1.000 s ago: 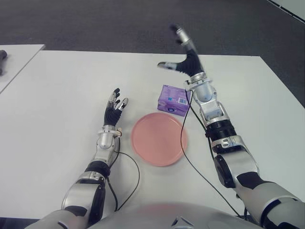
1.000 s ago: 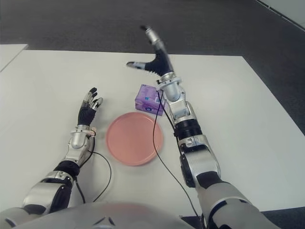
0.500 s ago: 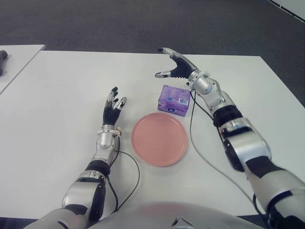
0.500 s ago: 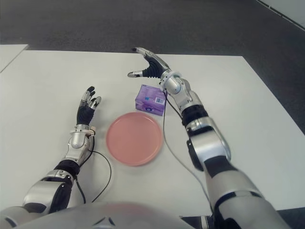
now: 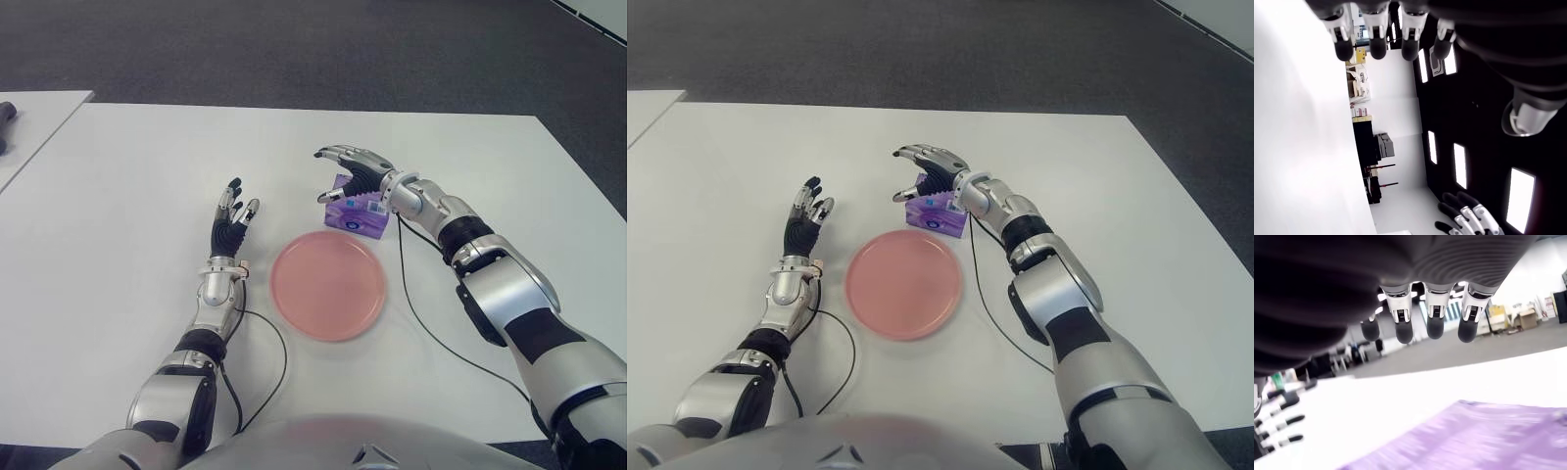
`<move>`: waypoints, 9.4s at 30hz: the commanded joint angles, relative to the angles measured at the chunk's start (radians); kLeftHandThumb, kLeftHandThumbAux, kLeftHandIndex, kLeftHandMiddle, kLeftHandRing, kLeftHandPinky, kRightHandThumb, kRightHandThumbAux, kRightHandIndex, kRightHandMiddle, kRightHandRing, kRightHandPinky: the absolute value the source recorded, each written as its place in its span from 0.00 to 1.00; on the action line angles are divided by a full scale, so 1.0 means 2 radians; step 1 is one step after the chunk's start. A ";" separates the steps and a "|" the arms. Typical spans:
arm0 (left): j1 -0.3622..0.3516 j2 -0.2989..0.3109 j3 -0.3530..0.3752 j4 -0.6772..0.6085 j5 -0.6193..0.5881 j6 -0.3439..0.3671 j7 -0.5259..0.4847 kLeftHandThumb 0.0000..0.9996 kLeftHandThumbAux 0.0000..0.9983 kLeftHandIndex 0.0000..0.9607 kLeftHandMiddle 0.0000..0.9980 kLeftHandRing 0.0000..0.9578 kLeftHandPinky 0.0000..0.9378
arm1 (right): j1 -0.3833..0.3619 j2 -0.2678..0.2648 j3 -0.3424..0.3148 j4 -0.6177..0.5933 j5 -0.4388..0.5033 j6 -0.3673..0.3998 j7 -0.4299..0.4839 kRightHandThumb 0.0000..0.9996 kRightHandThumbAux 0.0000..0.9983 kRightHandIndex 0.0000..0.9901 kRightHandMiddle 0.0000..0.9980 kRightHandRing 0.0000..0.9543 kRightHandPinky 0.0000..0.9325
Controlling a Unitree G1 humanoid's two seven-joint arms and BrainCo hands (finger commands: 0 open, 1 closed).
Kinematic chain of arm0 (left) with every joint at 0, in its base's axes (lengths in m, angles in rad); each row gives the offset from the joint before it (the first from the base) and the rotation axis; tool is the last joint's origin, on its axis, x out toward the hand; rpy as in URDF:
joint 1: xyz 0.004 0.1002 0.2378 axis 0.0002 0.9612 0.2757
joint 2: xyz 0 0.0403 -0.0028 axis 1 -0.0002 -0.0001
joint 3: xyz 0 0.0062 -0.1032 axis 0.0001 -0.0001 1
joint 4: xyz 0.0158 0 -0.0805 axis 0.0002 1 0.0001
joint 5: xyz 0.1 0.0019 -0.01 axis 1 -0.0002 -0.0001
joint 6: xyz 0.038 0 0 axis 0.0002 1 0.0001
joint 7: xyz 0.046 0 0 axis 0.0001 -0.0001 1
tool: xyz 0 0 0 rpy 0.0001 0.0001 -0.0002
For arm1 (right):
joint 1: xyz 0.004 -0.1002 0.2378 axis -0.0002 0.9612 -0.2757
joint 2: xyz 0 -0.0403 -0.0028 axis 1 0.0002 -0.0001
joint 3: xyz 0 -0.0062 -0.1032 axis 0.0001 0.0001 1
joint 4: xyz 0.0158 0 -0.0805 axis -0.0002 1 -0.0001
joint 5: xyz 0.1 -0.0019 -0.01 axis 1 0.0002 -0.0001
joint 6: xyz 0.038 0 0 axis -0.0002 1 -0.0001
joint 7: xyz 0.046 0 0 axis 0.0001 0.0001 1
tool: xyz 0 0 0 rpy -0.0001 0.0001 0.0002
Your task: Put the tissue paper into the plate.
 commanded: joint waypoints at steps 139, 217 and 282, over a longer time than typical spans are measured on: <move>0.042 -0.006 0.008 -0.022 0.001 0.027 -0.019 0.00 0.44 0.00 0.00 0.00 0.00 | 0.061 -0.060 0.067 0.008 -0.057 0.022 -0.053 0.17 0.39 0.00 0.00 0.00 0.00; 0.057 -0.010 0.005 -0.058 0.004 0.051 -0.016 0.00 0.41 0.00 0.00 0.00 0.00 | 0.121 -0.022 0.187 0.029 -0.144 0.167 -0.236 0.35 0.51 0.10 0.15 0.16 0.22; 0.048 -0.016 0.006 -0.045 0.007 0.037 -0.007 0.00 0.43 0.00 0.00 0.00 0.00 | 0.148 -0.023 0.061 -0.054 -0.056 0.127 -0.302 0.75 0.71 0.44 0.86 0.89 0.86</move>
